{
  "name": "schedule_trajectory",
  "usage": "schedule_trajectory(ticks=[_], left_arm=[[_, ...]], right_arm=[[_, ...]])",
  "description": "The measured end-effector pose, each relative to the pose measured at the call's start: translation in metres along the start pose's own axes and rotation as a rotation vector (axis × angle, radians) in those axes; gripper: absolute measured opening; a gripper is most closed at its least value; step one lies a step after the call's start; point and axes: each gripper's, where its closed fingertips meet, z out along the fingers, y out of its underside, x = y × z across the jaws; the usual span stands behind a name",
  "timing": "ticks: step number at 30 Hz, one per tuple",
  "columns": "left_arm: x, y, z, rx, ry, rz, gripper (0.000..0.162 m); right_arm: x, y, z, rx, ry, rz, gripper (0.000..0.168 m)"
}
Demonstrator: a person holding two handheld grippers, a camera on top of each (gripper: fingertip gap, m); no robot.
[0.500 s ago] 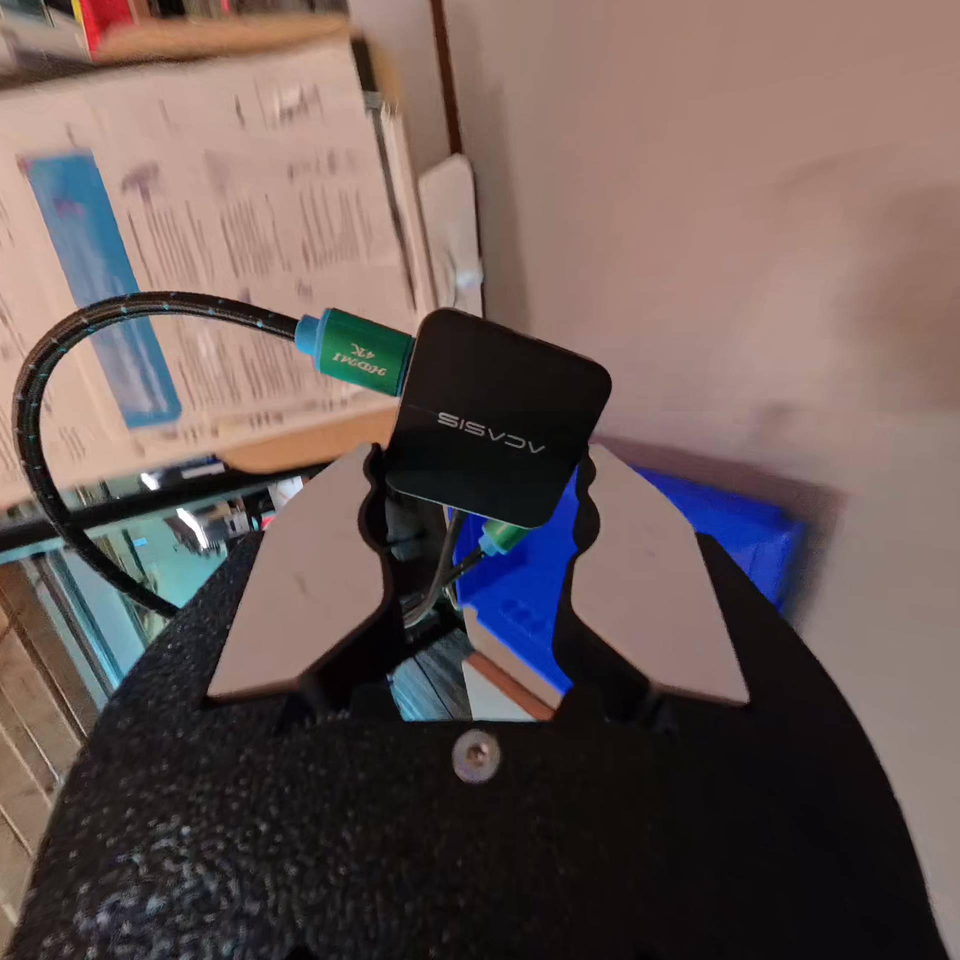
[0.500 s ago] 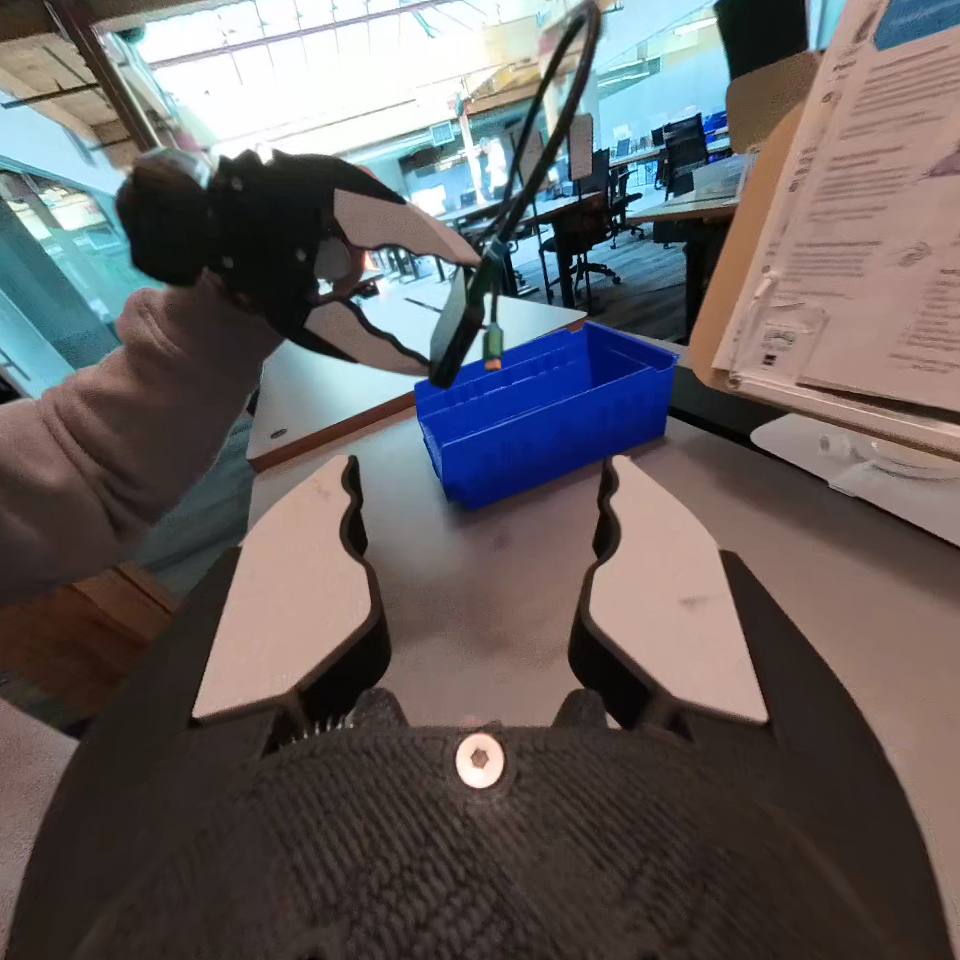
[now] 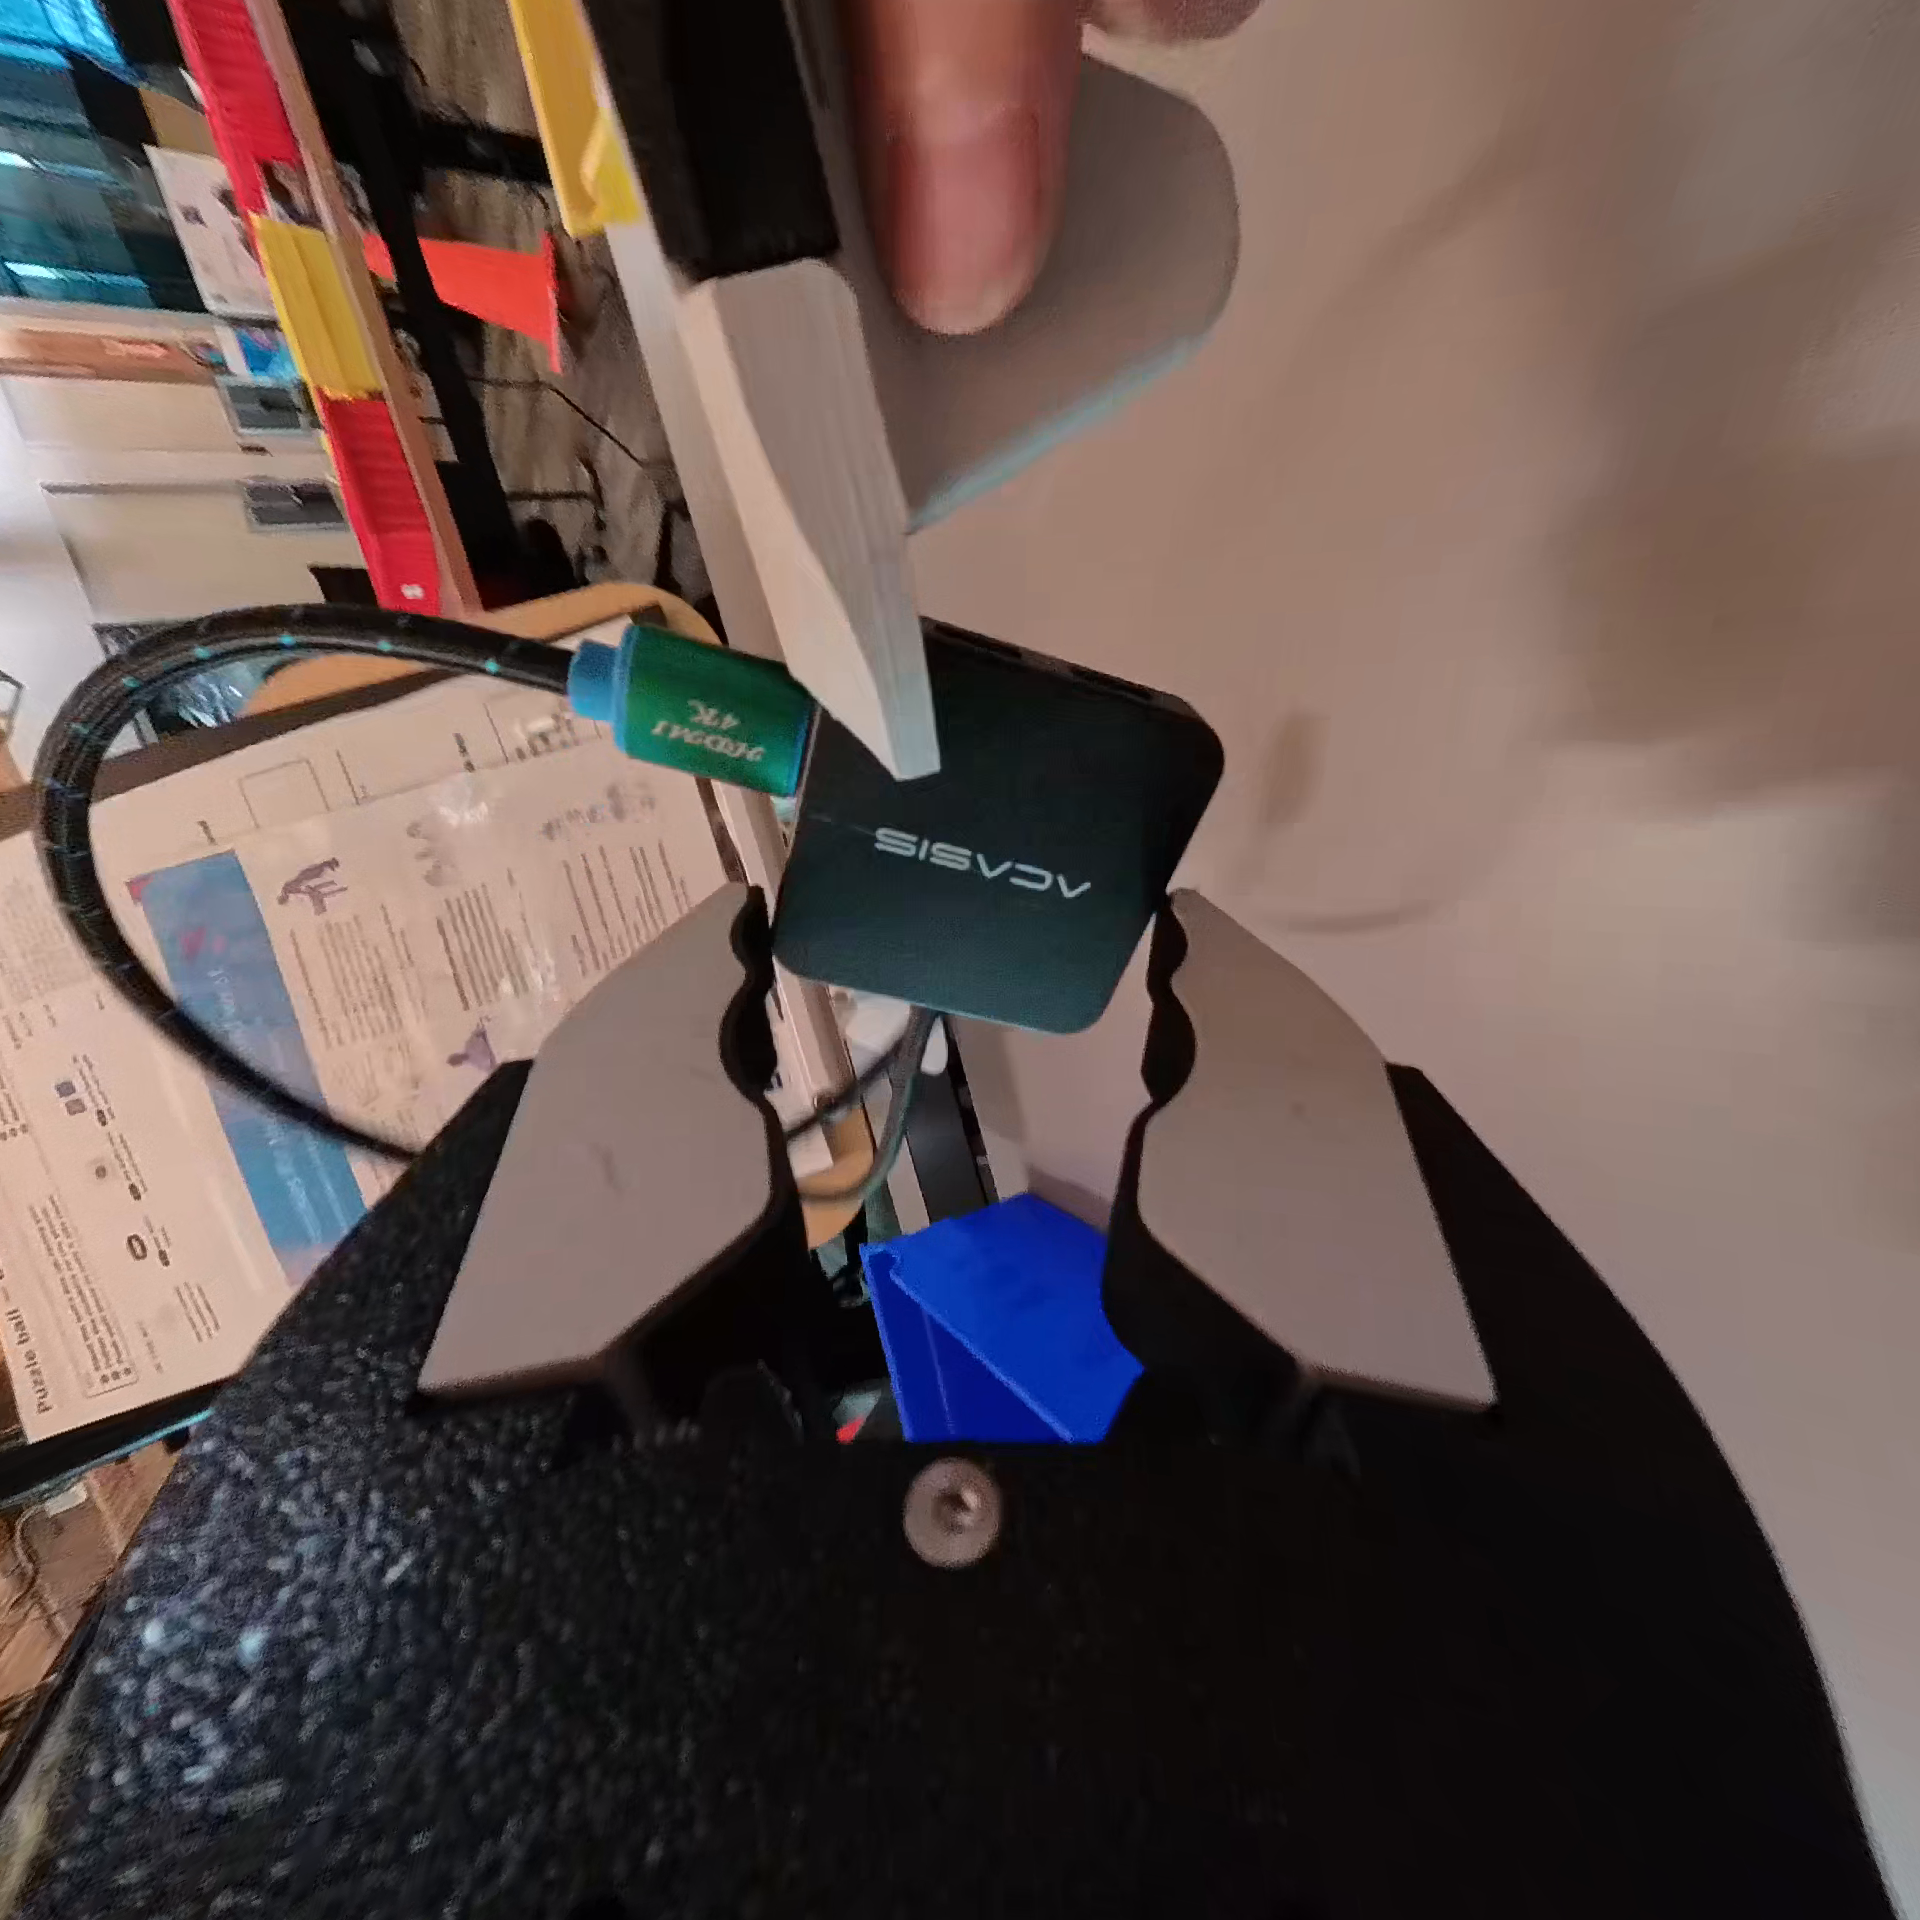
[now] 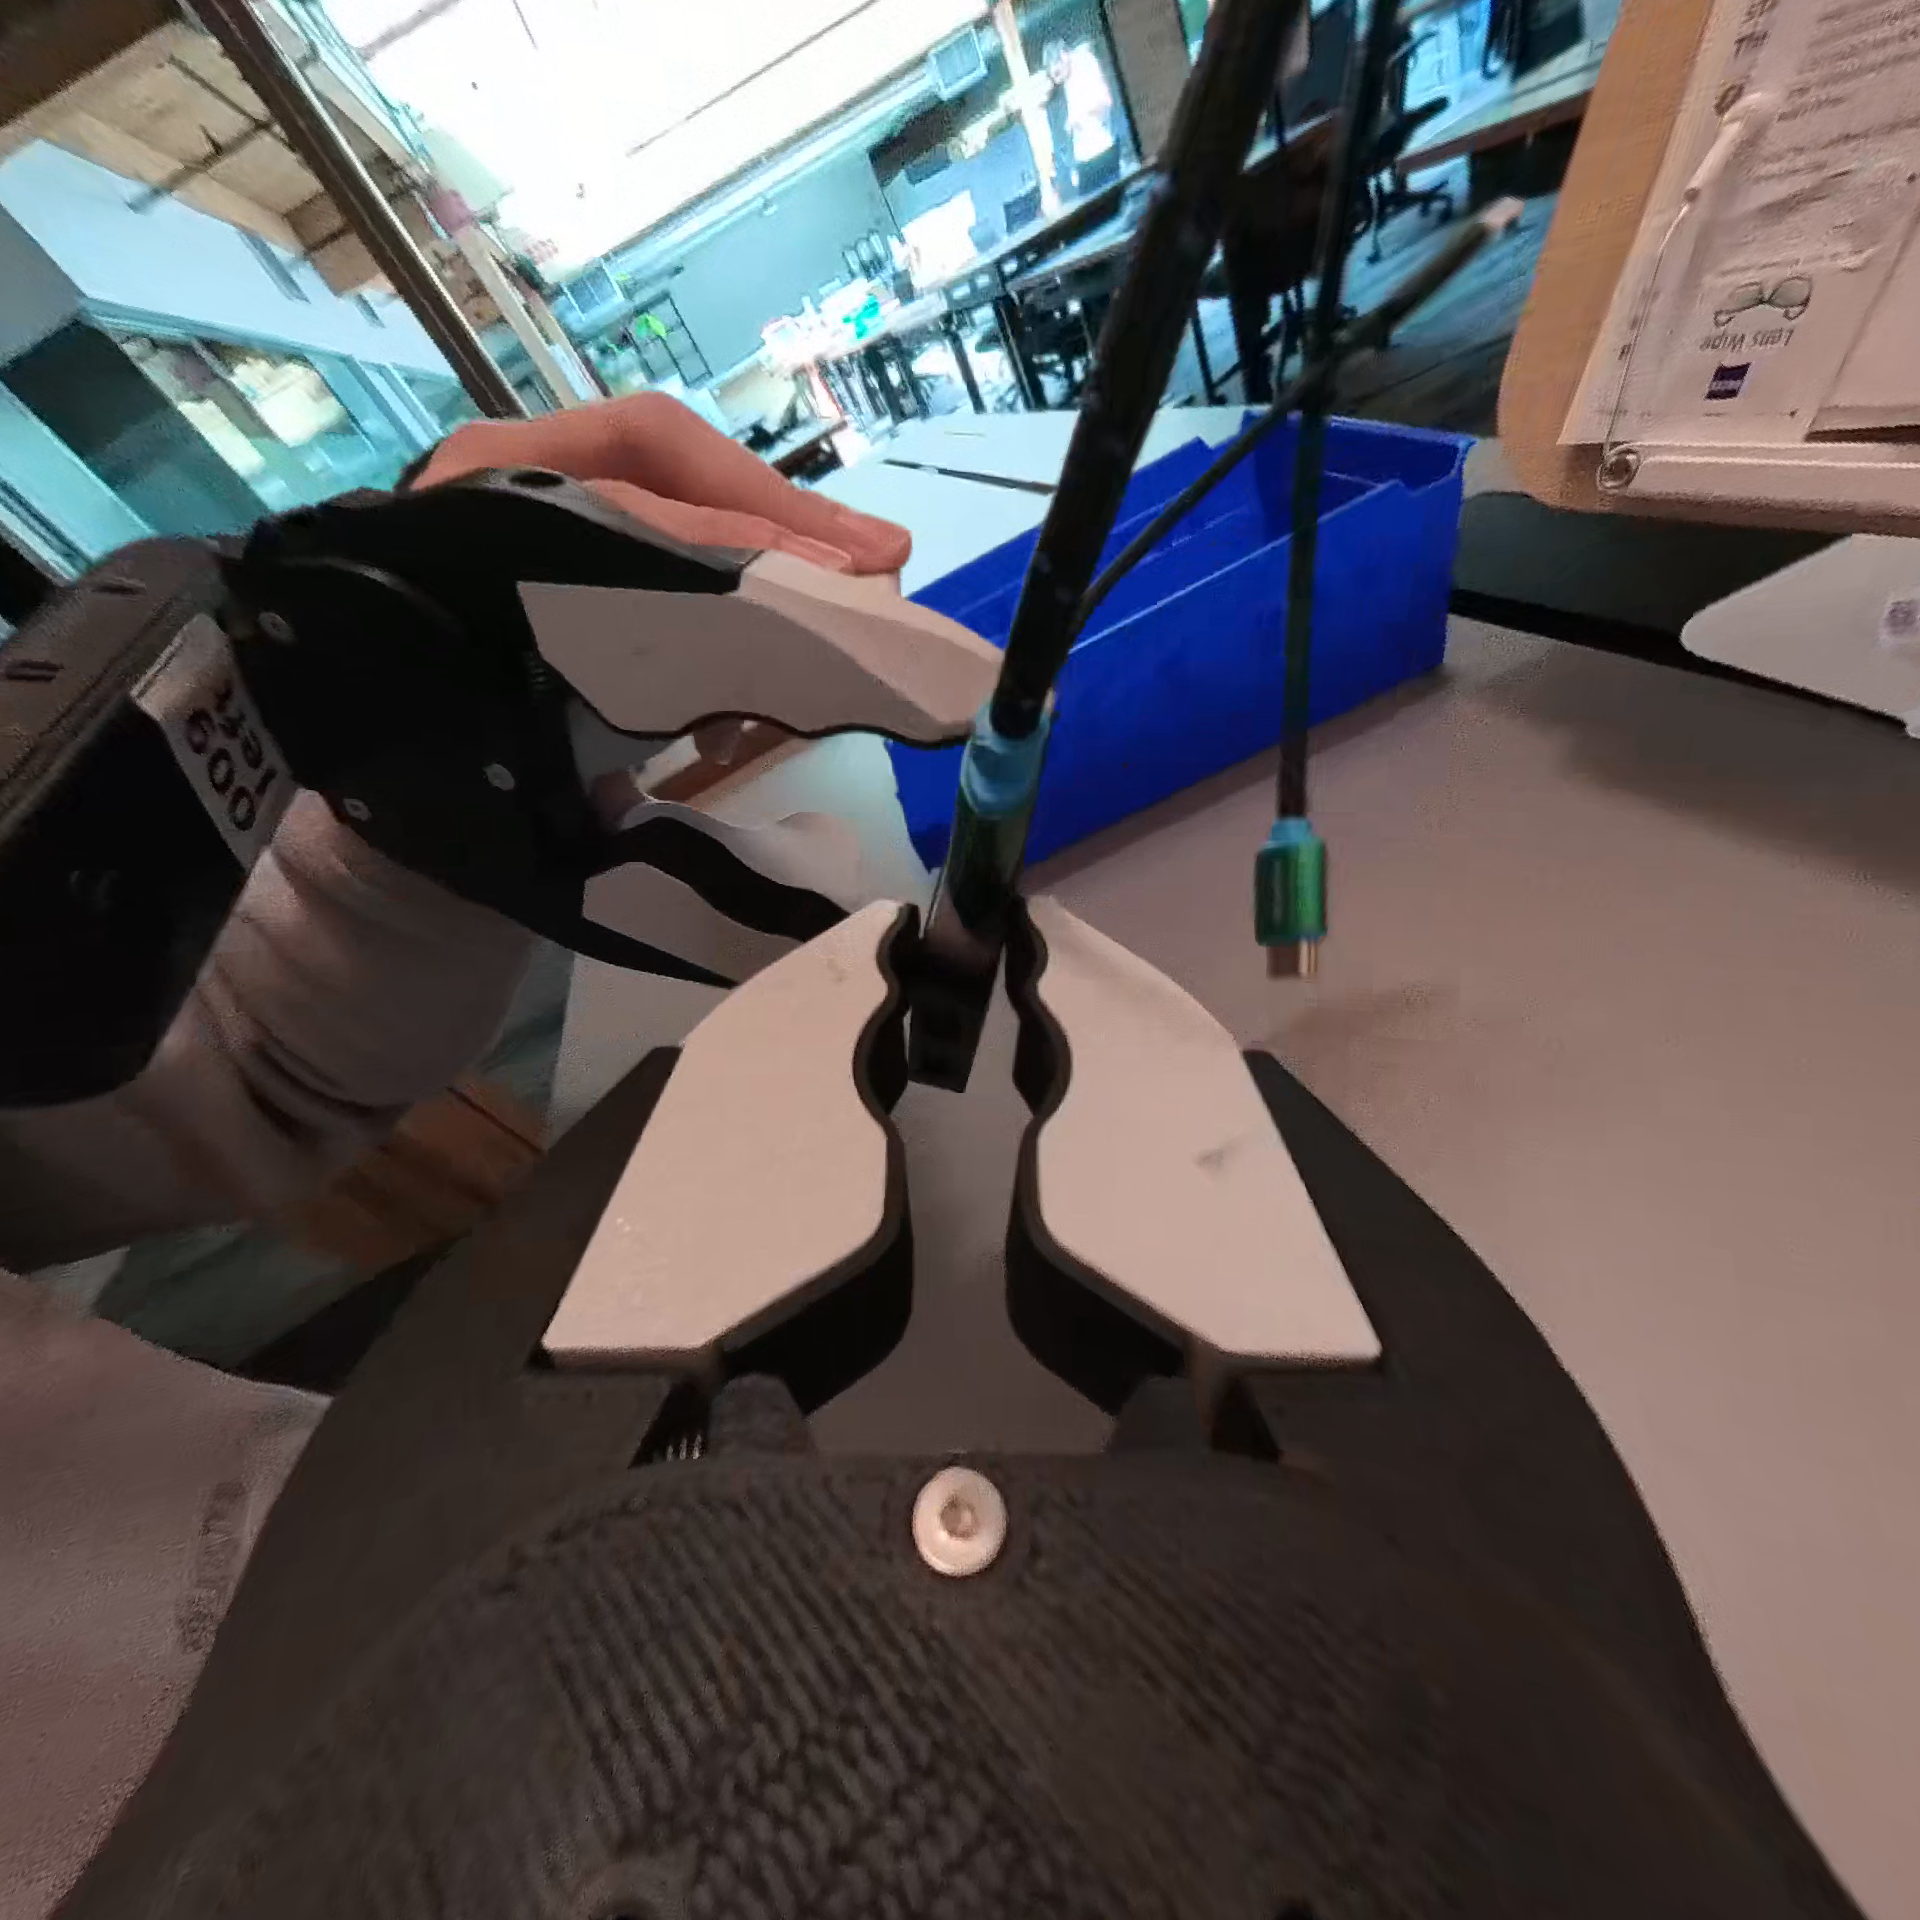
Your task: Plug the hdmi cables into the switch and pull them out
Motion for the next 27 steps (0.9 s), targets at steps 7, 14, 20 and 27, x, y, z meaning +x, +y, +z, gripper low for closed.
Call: schedule_trajectory(ticks=[7, 14, 20, 27], left_arm=[[-0.031, -0.015, -0.017, 0.137, -0.299, -0.156, 0.074], [-0.022, -0.036, -0.046, 0.507, -0.431, -0.749, 0.081], [-0.024, -0.043, -0.038, 0.623, -0.507, -0.861, 0.087], [-0.024, -0.040, -0.041, 0.643, -0.538, -0.852, 0.072]], right_arm=[[0.009, -0.021, -0.025, 0.369, -0.153, 0.320, 0.014], [0.003, -0.034, -0.039, 0.648, -0.335, 0.625, 0.014], [-0.028, -0.030, -0.026, 0.639, -0.413, 0.736, 0.013], [-0.034, -0.017, -0.022, 0.607, -0.303, 0.671, 0.013]])
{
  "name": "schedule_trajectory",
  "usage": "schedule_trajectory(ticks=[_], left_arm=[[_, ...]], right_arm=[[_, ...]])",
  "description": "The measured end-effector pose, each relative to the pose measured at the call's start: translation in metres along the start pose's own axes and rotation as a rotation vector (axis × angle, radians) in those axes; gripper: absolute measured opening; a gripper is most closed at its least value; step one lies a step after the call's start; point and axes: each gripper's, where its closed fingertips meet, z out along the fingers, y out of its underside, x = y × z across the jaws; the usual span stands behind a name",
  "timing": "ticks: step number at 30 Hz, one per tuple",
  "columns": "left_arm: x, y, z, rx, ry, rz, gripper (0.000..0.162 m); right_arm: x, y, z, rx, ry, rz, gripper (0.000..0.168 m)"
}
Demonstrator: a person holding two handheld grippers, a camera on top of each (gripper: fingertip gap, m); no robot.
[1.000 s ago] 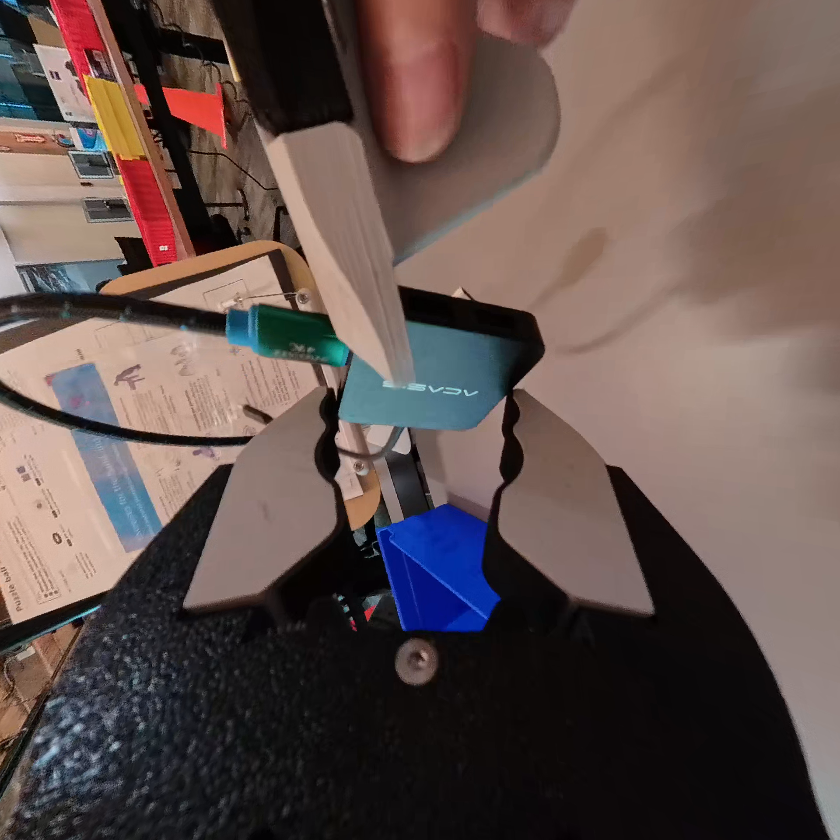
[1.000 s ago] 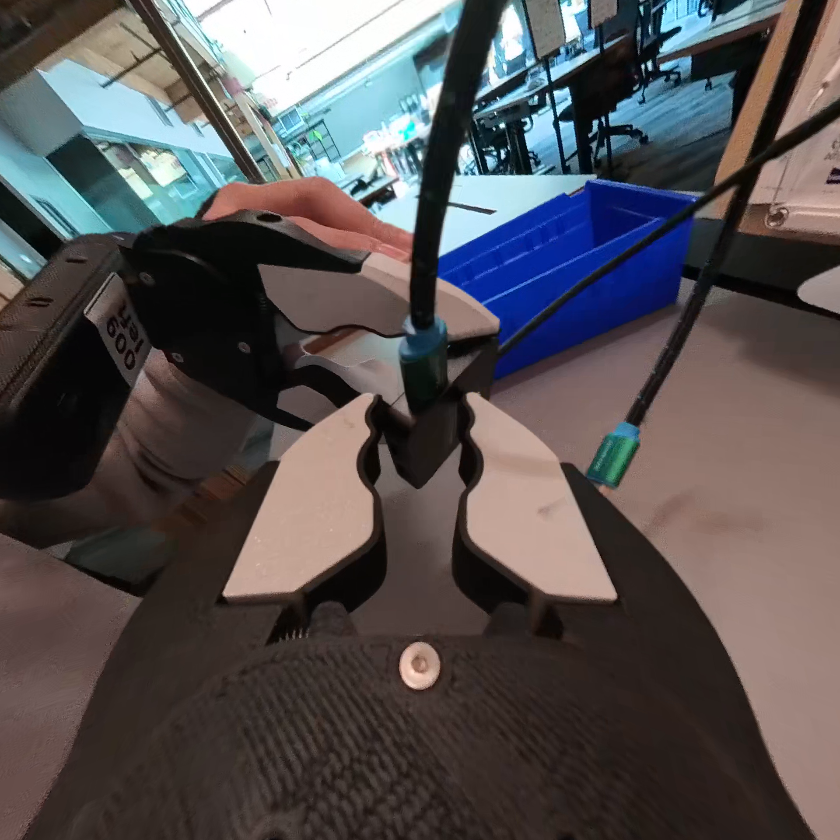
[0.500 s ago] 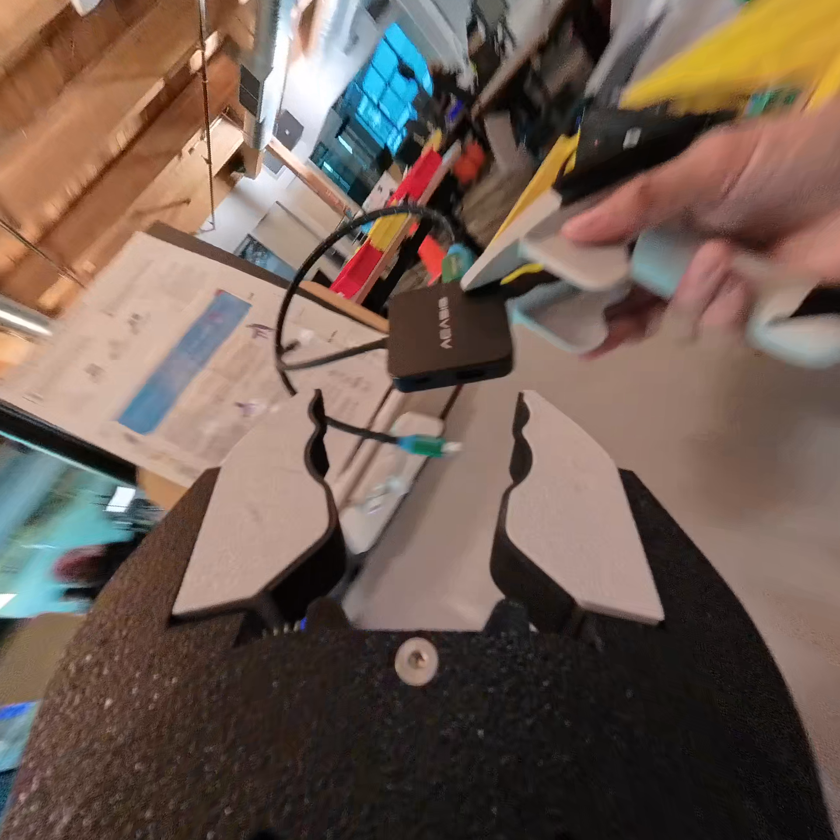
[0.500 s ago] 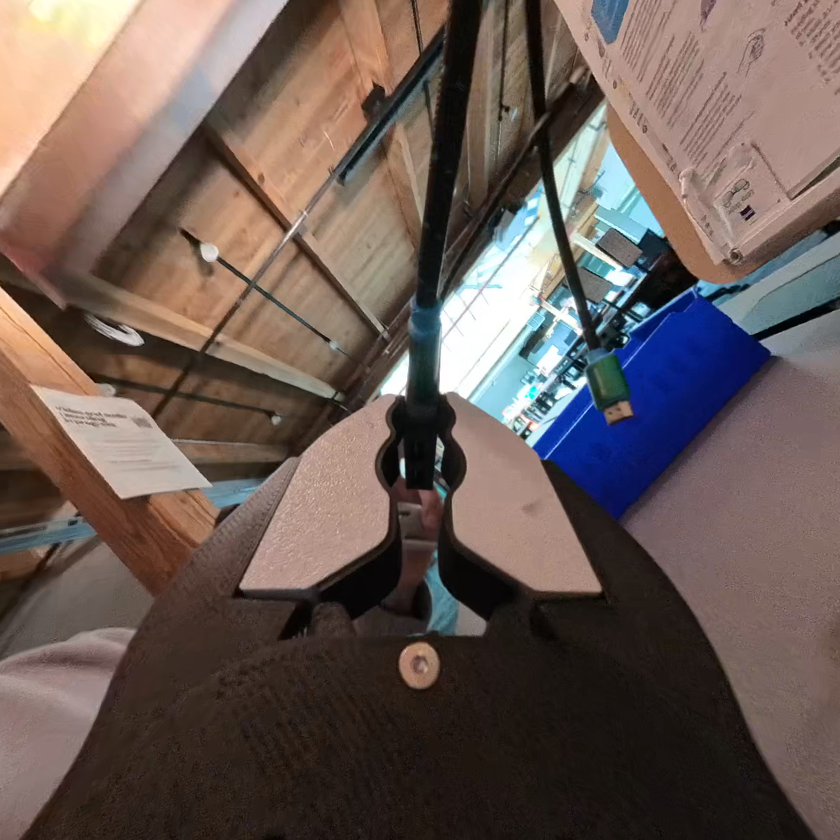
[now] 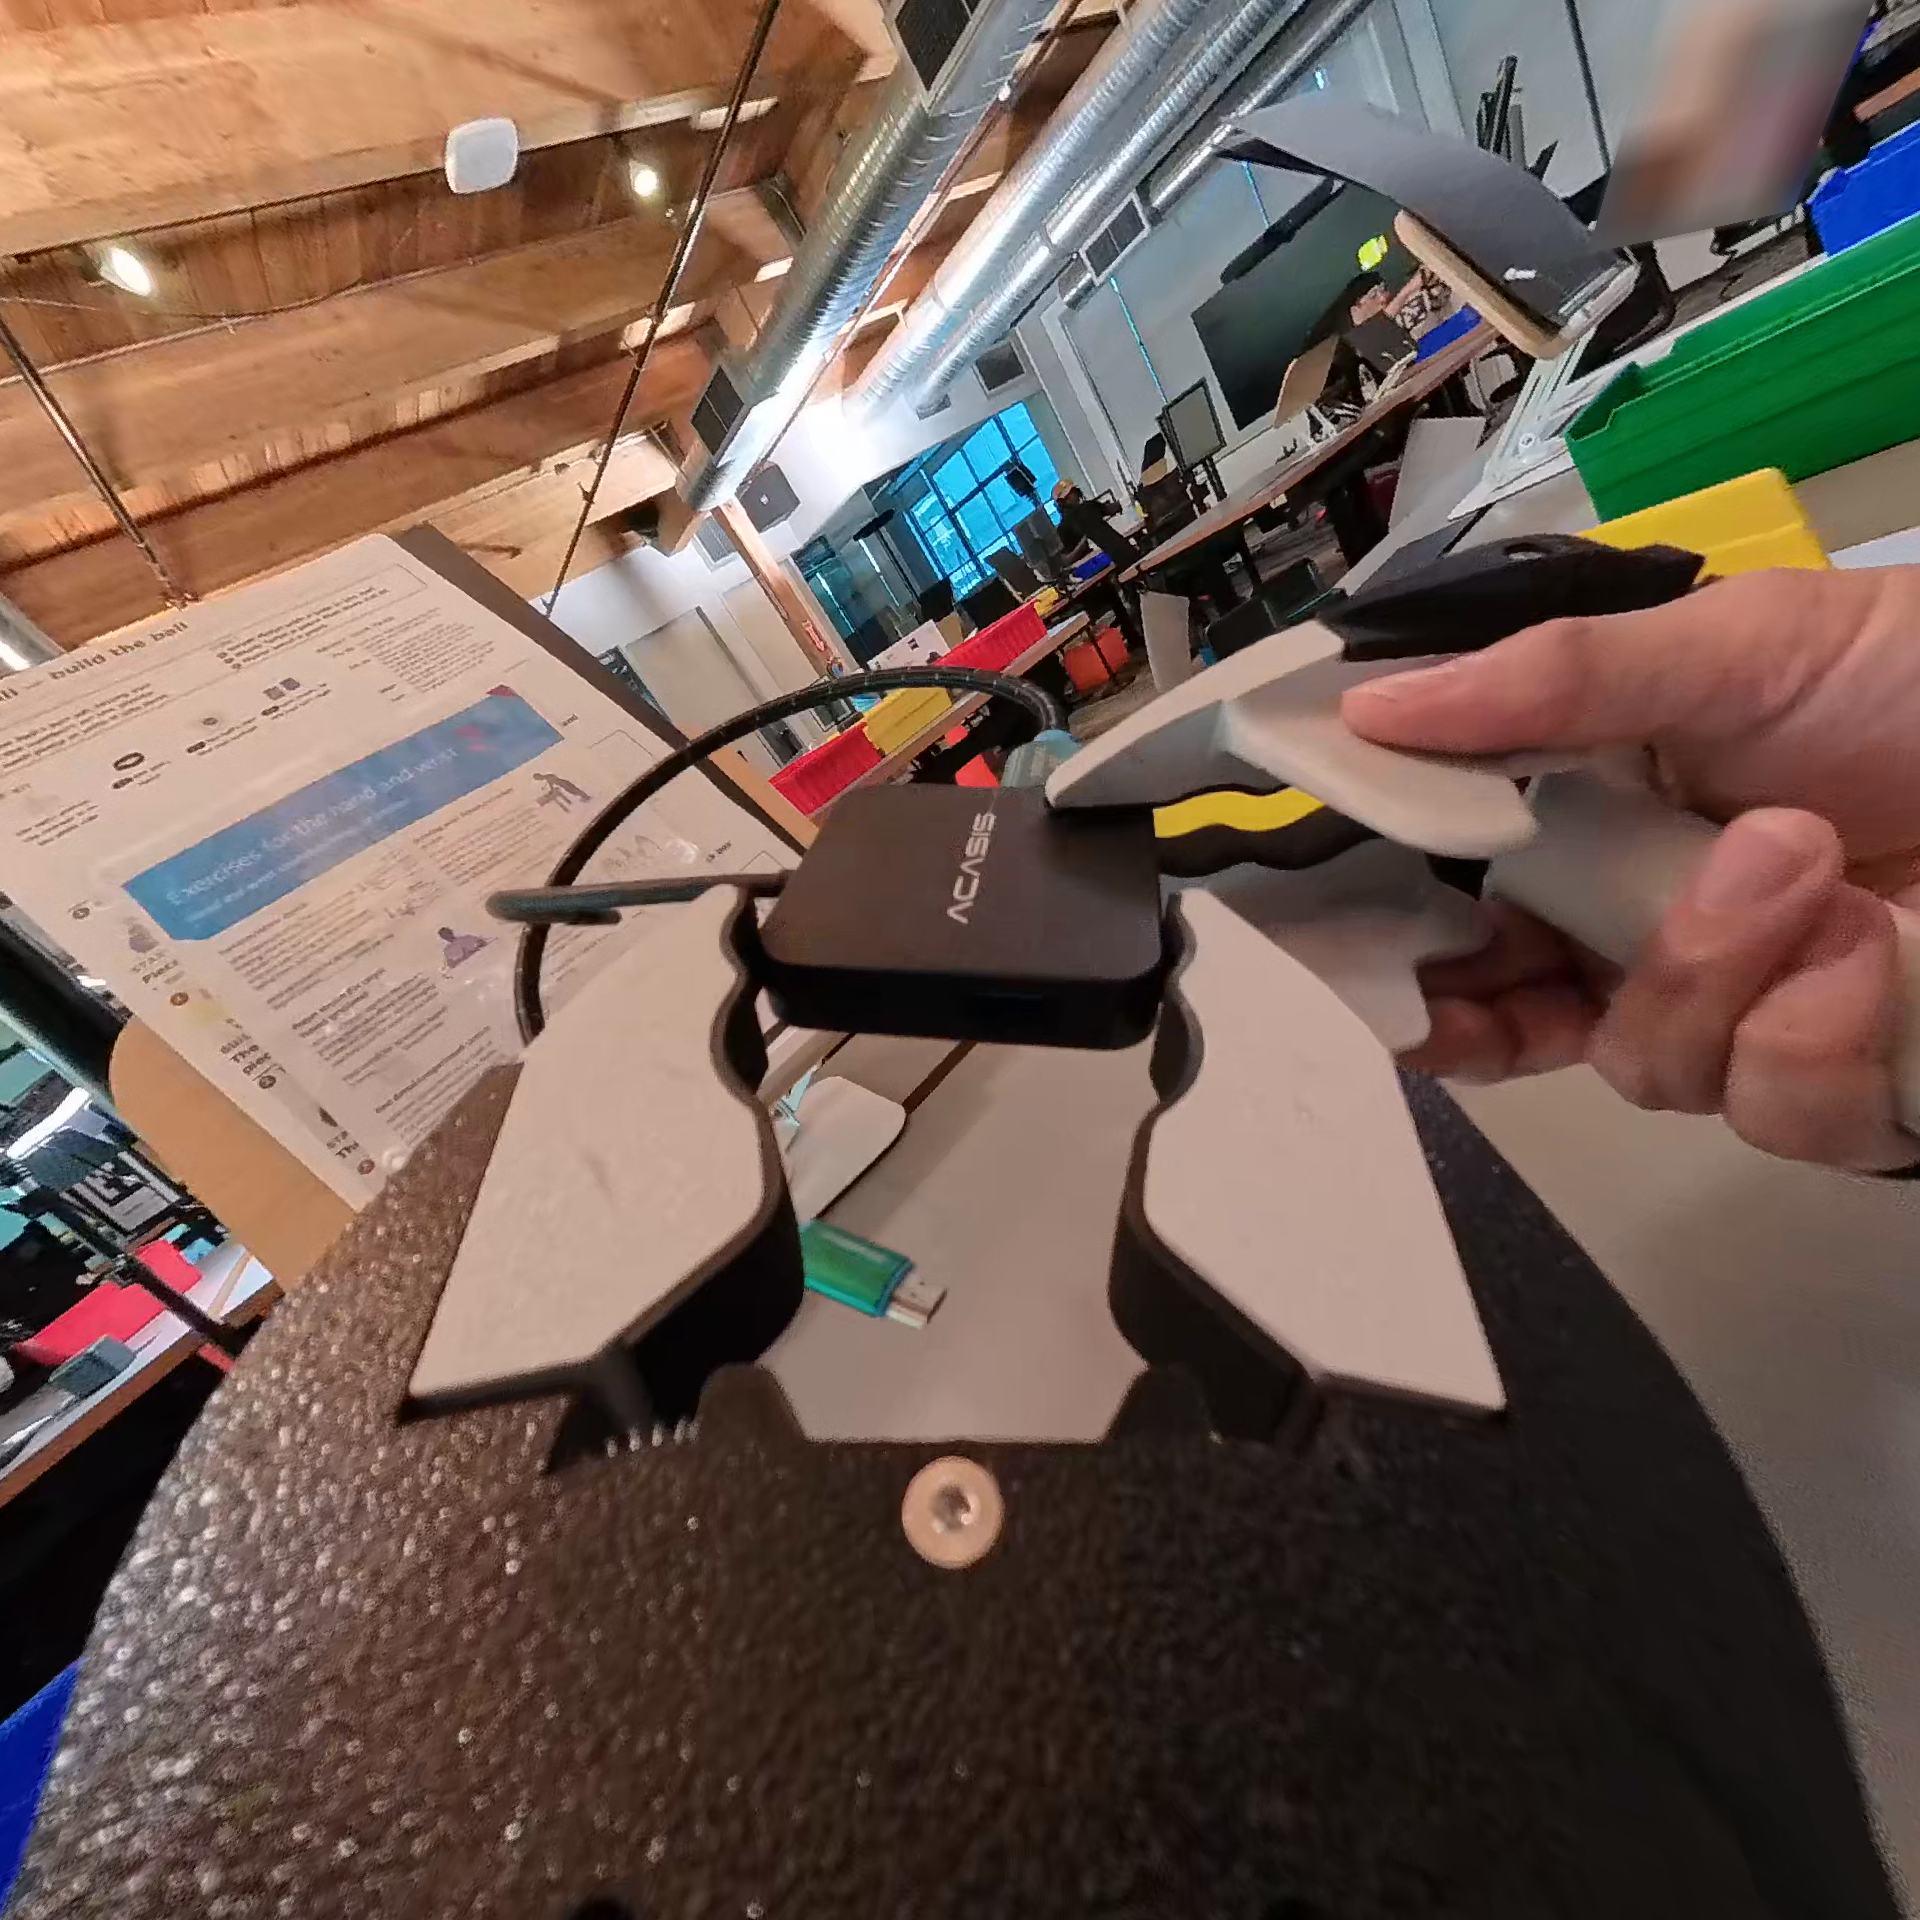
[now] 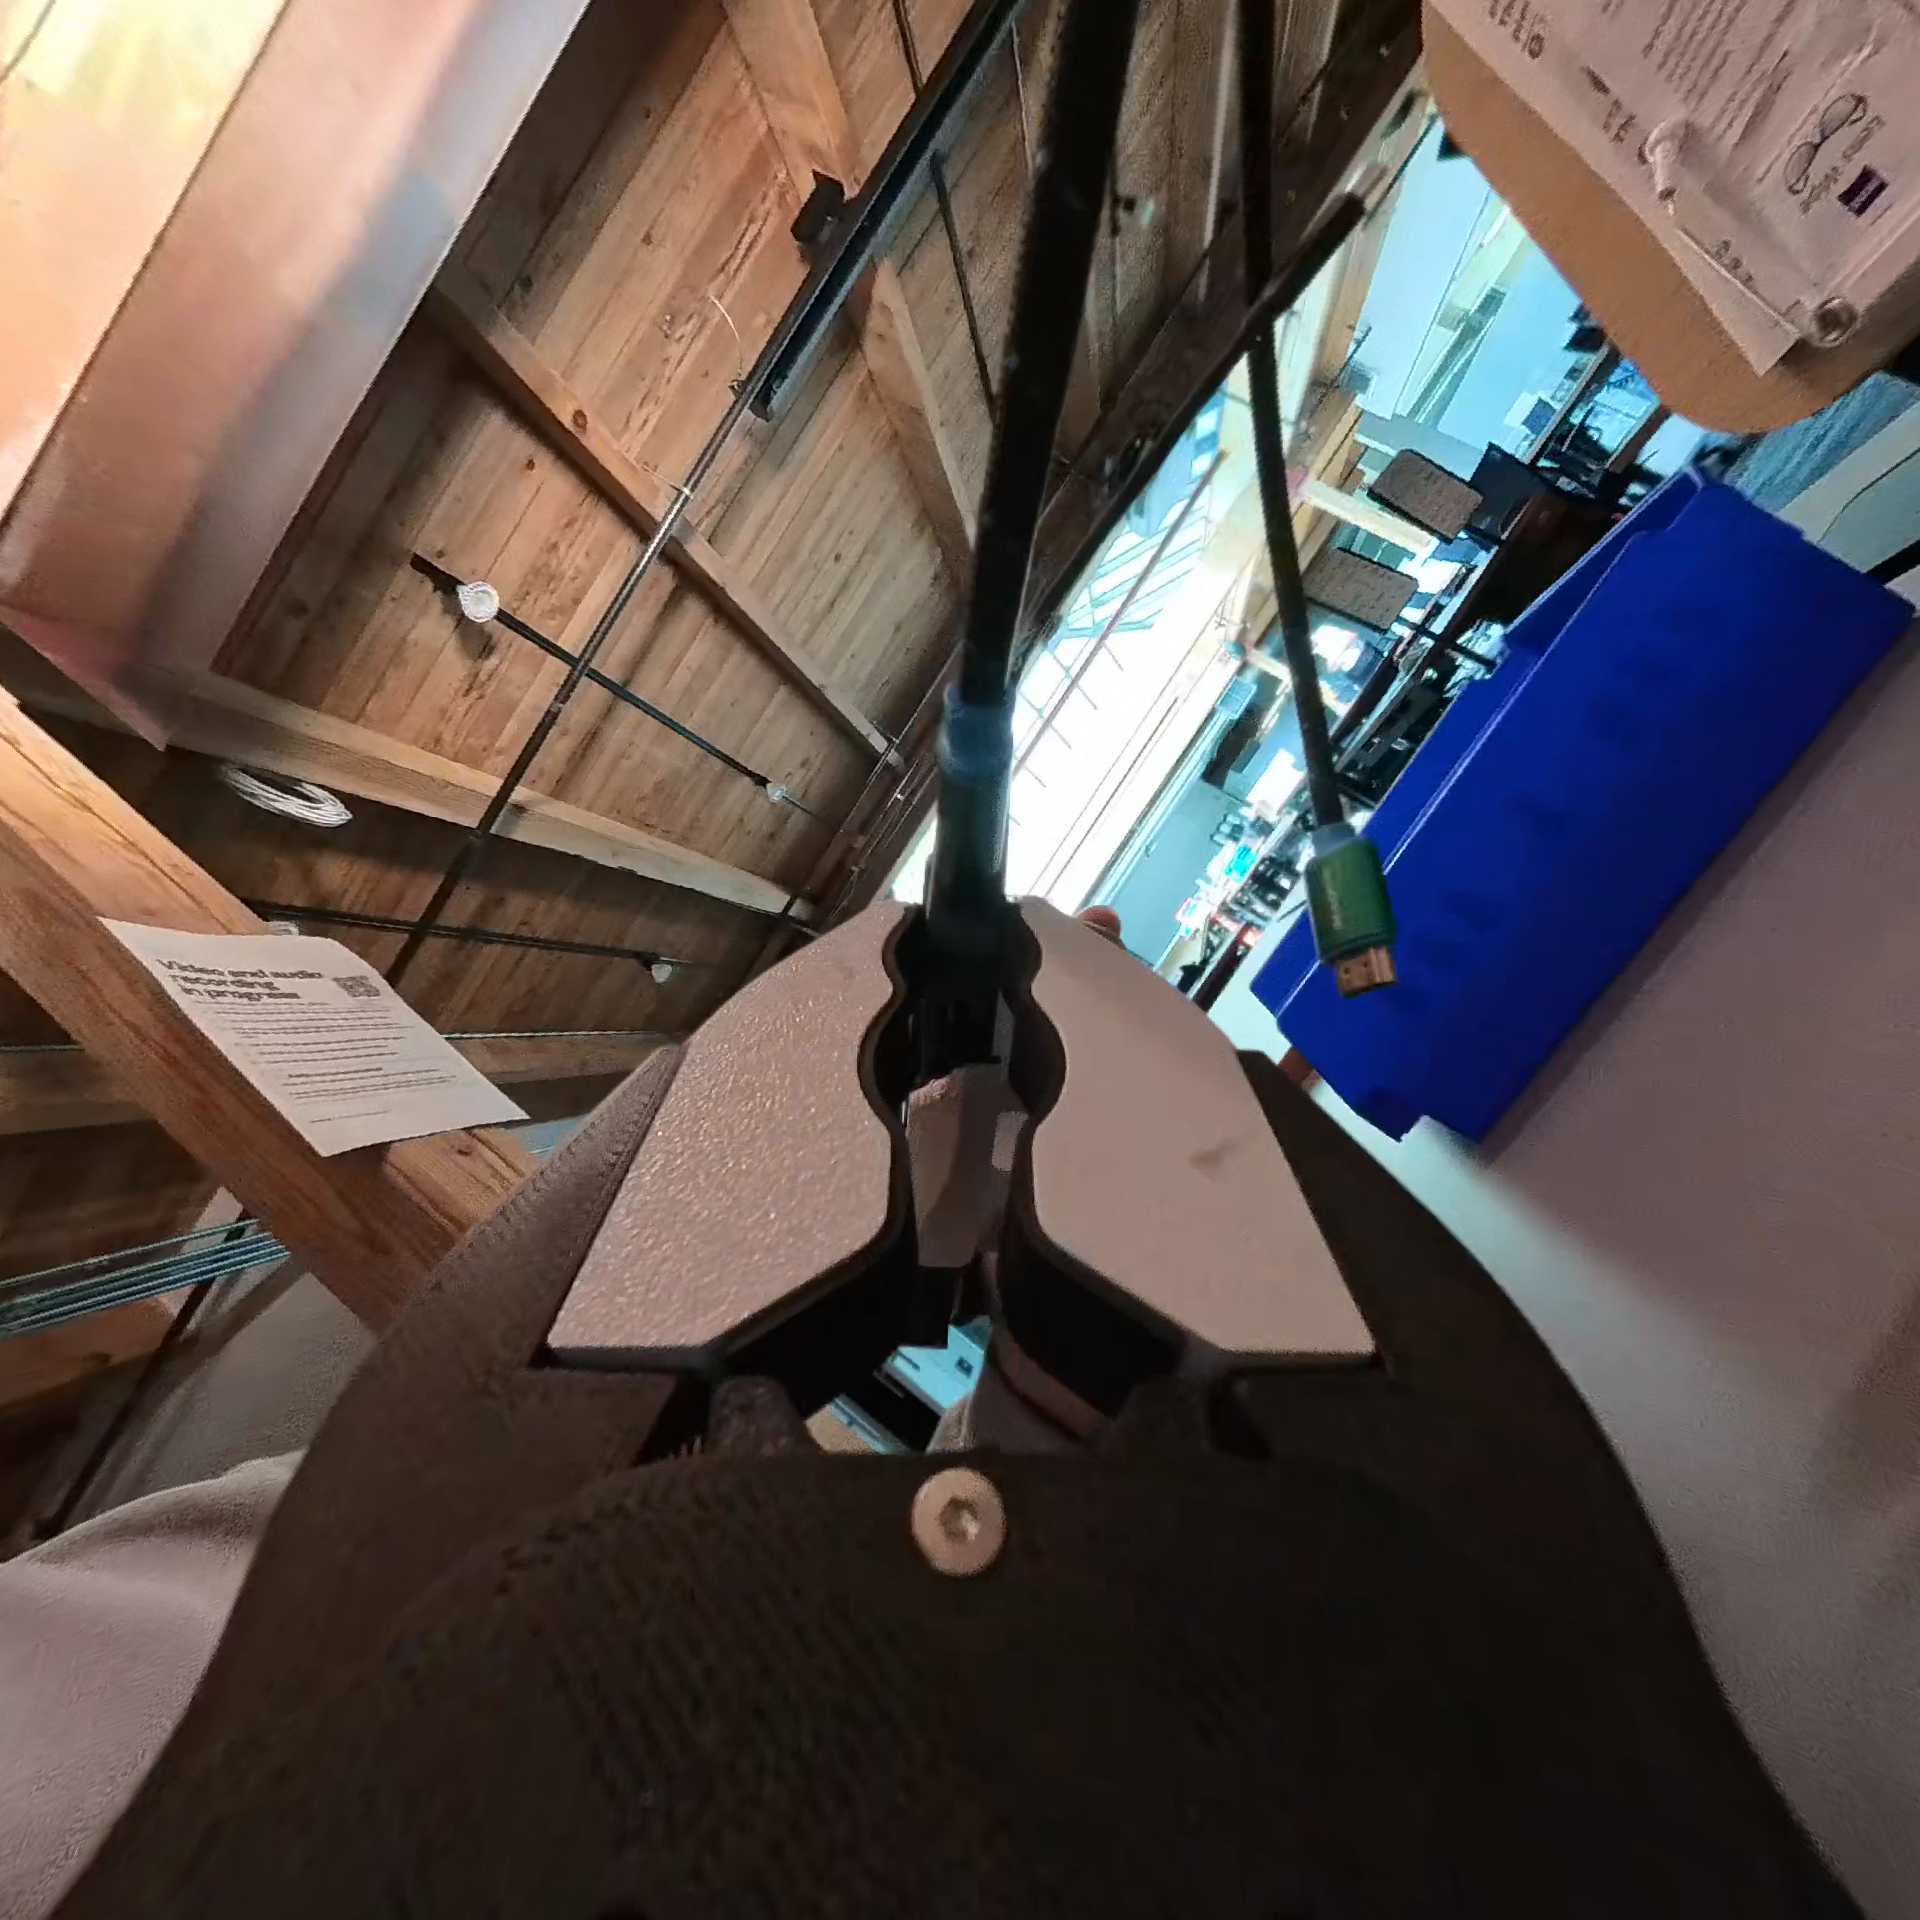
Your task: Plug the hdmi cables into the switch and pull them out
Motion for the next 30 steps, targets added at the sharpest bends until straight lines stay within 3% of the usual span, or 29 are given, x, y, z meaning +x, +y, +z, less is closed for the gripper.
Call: schedule_trajectory(ticks=[6, 10, 13, 15, 18, 19, 21, 25, 30], left_arm=[[0.001, 0.001, -0.001, -0.002, 0.052, -0.003, 0.072], [0.003, 0.010, -0.001, -0.045, 0.091, -0.059, 0.072], [0.004, 0.010, -0.003, -0.037, 0.119, -0.173, 0.072], [0.001, 0.013, -0.005, -0.030, 0.128, -0.244, 0.072], [-0.004, 0.014, -0.012, 0.026, 0.170, -0.369, 0.072], [-0.004, 0.014, -0.014, 0.042, 0.188, -0.396, 0.071], [0.000, 0.017, -0.017, 0.044, 0.228, -0.404, 0.071], [0.020, 0.015, -0.016, 0.007, 0.337, -0.316, 0.071], [0.035, -0.012, -0.019, 0.054, 0.463, -0.240, 0.071]], right_arm=[[0.000, 0.005, 0.000, -0.010, 0.022, -0.038, 0.014], [0.005, 0.008, -0.001, -0.059, 0.079, -0.176, 0.014], [0.004, 0.014, -0.006, -0.210, 0.107, -0.433, 0.026], [0.010, 0.014, -0.014, -0.337, 0.203, -0.618, 0.053], [0.010, 0.012, -0.037, -0.562, 0.338, -0.967, 0.074], [0.008, 0.009, -0.043, -0.629, 0.374, -1.086, 0.078], [0.007, 0.003, -0.051, -0.772, 0.415, -1.294, 0.070], [0.022, 0.016, -0.054, -1.012, 0.315, -1.369, 0.082], [0.030, 0.038, -0.031, -0.942, 0.131, -1.369, 0.090]])
